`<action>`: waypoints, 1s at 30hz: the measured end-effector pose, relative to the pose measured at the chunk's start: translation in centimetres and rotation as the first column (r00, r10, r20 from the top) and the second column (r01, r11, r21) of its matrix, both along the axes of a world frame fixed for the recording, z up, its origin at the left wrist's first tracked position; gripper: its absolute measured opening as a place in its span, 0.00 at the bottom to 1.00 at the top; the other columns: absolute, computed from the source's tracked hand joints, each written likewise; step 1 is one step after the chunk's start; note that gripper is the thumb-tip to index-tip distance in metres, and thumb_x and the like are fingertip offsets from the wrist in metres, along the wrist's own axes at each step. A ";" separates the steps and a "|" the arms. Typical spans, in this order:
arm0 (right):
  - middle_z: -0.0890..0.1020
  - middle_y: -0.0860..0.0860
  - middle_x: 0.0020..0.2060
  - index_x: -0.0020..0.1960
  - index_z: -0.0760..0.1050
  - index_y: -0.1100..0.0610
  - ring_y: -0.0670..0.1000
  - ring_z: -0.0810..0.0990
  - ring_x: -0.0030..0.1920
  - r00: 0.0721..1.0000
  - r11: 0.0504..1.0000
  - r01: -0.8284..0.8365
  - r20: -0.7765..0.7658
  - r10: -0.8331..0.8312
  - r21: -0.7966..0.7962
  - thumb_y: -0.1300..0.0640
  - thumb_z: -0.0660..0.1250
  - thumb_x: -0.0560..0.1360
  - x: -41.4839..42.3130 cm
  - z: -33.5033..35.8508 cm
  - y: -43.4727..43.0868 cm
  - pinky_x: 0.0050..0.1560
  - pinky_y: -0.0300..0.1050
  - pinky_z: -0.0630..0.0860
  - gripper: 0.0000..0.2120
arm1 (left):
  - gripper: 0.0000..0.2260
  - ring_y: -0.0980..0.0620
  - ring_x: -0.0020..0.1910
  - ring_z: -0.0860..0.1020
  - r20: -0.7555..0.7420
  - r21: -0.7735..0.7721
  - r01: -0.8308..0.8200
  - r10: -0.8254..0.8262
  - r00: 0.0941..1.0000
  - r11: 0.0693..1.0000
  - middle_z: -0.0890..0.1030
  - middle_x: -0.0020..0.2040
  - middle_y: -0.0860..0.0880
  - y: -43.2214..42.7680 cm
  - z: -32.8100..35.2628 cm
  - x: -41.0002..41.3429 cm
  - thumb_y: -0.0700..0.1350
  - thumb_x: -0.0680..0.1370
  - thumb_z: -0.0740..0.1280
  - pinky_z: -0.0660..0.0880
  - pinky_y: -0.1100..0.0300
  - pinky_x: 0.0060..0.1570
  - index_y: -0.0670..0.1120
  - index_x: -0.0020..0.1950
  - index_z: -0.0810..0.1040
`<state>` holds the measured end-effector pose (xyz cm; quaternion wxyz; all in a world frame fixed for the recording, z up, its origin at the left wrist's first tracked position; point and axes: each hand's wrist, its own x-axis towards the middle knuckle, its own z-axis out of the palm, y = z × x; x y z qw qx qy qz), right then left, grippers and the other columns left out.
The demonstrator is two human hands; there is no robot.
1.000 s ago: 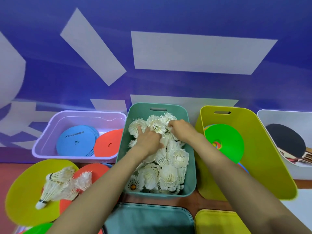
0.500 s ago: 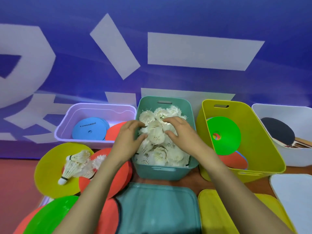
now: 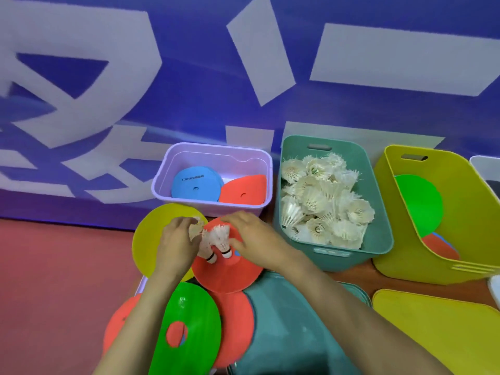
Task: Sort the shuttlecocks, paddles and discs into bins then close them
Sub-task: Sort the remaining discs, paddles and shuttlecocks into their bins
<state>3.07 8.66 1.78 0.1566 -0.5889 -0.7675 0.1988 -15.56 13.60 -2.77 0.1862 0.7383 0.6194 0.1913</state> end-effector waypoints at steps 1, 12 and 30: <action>0.70 0.54 0.65 0.70 0.65 0.55 0.55 0.67 0.66 1.000 0.999 -0.003 0.027 0.004 -0.054 0.58 0.63 0.75 -0.7 -0.9 0.6 0.66 0.48 0.65 0.24 | 0.17 0.43 0.61 0.72 -0.004 -0.017 -0.009 0.009 1.000 1.000 0.75 0.62 0.44 0.2 -0.5 -0.6 0.40 0.72 0.71 0.69 0.51 0.59 0.44 0.61 0.77; 0.65 0.56 0.64 0.62 0.69 0.59 0.59 0.65 0.65 0.954 0.954 0.086 0.299 0.004 -0.288 0.63 0.62 0.75 -2.9 -7.0 5.3 0.61 0.52 0.69 0.16 | 0.09 0.36 0.66 0.69 -0.049 0.000 0.202 -0.202 0.978 0.979 0.76 0.62 0.42 0.9 -5.5 -2.0 0.51 0.69 0.67 0.61 0.50 0.67 0.46 0.41 0.82; 0.72 0.55 0.63 0.52 0.75 0.61 0.56 0.71 0.63 0.950 0.899 0.310 -0.081 -0.300 0.308 0.62 0.64 0.76 1.7 0.5 -2.0 0.59 0.49 0.72 0.06 | 0.09 0.53 0.60 0.73 0.488 0.319 0.132 -0.282 0.826 0.938 0.79 0.54 0.53 -3.3 2.7 2.4 0.51 0.73 0.68 0.67 0.57 0.62 0.47 0.44 0.81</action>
